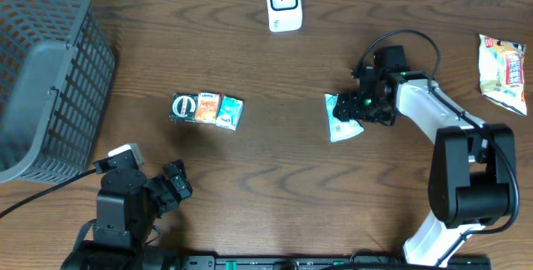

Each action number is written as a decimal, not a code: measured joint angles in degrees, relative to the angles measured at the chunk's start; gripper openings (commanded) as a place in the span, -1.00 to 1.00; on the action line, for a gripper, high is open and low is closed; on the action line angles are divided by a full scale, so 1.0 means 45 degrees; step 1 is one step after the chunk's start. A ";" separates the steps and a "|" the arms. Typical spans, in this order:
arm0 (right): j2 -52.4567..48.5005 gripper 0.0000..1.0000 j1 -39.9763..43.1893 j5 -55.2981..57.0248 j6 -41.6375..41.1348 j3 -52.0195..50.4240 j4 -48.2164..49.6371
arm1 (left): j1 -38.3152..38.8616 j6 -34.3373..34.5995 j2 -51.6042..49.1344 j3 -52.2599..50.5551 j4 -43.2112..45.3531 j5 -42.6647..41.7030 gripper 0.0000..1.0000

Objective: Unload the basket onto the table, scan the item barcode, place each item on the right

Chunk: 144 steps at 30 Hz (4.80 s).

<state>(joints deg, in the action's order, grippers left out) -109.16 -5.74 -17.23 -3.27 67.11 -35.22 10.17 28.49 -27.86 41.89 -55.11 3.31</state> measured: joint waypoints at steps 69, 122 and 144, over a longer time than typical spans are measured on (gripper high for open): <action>-0.0447 0.10 -0.4974 0.6164 -0.1180 0.4799 -0.4041 | 0.0005 0.0000 0.0000 0.0000 -0.0005 0.0000 0.95; -0.0471 -0.98 -0.3944 0.2521 -0.0845 0.7189 0.0879 | 0.0000 0.0000 0.0000 0.0000 -0.0010 0.0000 0.96; -0.4333 0.15 -0.3944 0.3177 0.0801 1.2905 -1.0423 | 0.0000 0.0005 0.0000 0.0000 -0.0005 0.0000 0.95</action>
<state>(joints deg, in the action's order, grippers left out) -128.66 -23.49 -2.94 0.34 125.19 -82.13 10.17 28.51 -27.86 41.89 -55.13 3.31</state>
